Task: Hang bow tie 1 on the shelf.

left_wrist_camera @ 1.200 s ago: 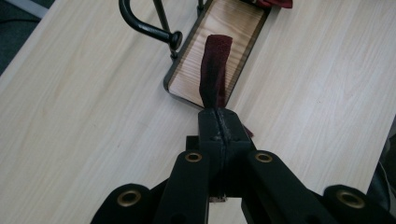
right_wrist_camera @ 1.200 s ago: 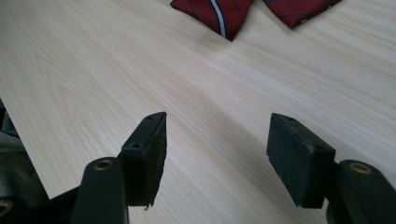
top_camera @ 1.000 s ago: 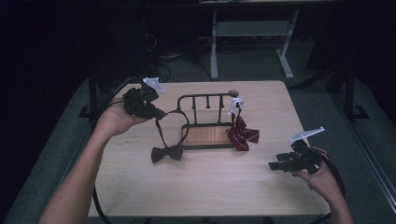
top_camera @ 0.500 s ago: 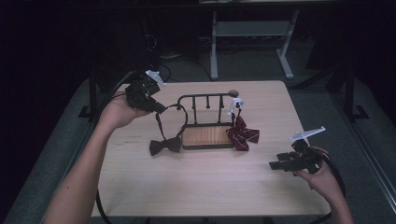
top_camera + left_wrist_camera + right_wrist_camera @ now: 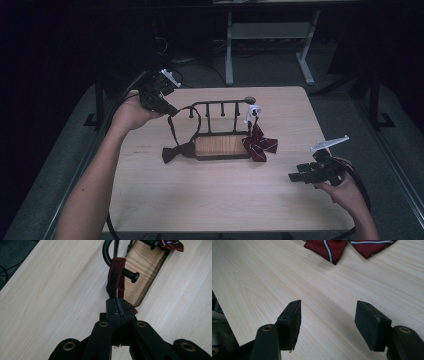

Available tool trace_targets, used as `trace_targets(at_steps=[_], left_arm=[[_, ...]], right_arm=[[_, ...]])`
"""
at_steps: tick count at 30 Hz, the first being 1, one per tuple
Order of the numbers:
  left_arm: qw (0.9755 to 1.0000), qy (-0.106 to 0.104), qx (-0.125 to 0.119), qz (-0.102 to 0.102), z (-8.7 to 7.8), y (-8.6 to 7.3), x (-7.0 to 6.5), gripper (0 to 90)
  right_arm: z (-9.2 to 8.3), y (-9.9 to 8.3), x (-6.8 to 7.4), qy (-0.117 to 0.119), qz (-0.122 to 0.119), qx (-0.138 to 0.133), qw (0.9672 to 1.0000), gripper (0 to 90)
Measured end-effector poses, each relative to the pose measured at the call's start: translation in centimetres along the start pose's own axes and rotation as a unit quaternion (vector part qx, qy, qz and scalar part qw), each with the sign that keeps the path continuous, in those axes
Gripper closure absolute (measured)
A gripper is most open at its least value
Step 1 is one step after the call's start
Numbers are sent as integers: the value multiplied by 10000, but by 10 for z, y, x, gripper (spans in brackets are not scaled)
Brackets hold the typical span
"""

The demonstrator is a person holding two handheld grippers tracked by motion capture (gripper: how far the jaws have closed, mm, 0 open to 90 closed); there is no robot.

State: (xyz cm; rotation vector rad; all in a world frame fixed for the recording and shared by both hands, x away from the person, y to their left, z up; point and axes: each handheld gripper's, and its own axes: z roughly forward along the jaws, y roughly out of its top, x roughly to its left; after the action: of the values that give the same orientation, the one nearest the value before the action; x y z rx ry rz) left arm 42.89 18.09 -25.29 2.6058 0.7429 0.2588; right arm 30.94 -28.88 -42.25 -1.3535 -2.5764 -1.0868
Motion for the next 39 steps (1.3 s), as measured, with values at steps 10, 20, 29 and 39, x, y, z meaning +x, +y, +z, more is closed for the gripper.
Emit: trace_targets(at_steps=[10,20,29,39], left_arm=[[9995,197,234,-123,11,4,7,897],[9988,275,317,-264,17,5,13,870],[9983,351,377,-261,12,-1,8,757],[9991,306,253,-158,10,-12,-6,686]], right_arm=[[2,1,1,17,-14,15,10000,380],[3,0,-1,31,-16,37,10000,380],[3,0,0,3,-30,19,10000,379],[1,0,0,-22,-10,0,10000,373]])
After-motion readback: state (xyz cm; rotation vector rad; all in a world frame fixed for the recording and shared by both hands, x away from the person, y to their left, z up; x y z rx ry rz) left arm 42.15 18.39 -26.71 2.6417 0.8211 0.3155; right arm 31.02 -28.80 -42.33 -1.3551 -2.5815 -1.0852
